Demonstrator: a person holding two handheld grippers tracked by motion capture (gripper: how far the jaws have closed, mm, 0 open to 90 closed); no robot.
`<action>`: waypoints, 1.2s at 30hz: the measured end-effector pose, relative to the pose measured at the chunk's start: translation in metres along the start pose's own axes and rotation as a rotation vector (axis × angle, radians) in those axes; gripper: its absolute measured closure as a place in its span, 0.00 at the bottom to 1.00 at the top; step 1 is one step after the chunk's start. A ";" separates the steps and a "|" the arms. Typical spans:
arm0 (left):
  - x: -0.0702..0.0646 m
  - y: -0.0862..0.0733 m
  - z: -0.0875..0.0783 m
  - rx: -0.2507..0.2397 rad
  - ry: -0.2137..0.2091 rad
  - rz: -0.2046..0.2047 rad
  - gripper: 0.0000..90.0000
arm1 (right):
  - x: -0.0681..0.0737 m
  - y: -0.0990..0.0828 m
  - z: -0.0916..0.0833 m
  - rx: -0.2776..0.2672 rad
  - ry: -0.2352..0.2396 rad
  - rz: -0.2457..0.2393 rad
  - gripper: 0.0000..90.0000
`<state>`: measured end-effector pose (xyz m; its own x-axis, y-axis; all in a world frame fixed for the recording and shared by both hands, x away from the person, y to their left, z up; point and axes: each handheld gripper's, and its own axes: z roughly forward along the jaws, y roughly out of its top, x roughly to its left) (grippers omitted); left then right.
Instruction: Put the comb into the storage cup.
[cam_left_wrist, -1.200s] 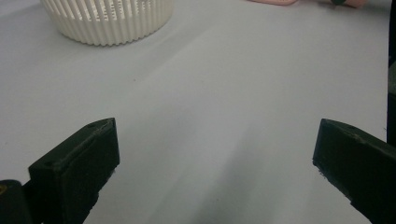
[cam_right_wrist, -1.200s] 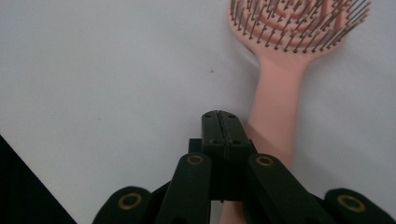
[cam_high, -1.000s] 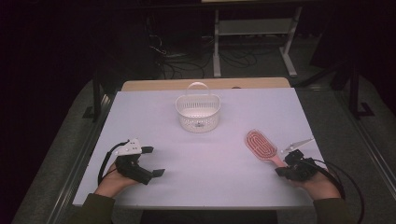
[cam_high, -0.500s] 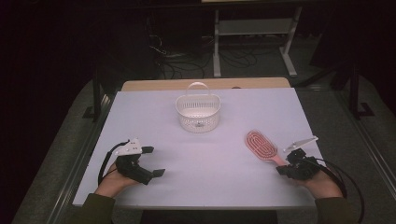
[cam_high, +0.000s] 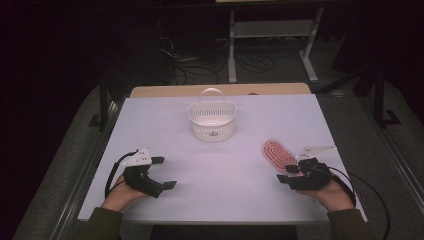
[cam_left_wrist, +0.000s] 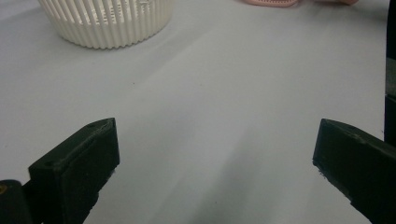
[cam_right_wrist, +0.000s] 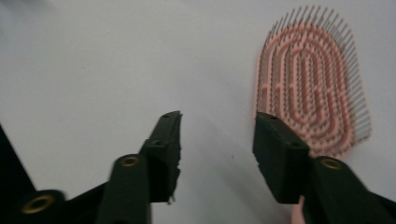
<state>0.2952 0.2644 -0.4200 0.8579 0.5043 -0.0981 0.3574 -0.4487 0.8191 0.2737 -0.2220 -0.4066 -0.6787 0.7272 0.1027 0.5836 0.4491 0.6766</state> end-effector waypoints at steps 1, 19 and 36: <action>0.000 0.000 0.000 0.000 0.001 0.000 0.01 | 0.001 0.001 0.002 -0.008 -0.005 -0.013 0.47; 0.000 0.000 0.001 0.001 -0.002 0.002 0.01 | 0.013 0.015 0.024 -0.114 0.024 -0.027 0.00; 0.000 -0.001 0.001 0.005 -0.007 0.002 0.01 | 0.016 0.016 0.024 -0.097 0.026 -0.037 0.00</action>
<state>0.2956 0.2640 -0.4216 0.8611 0.4984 -0.1005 0.3577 -0.4535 0.8163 0.2829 -0.1907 -0.4120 -0.7111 0.6967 0.0946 0.5128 0.4219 0.7476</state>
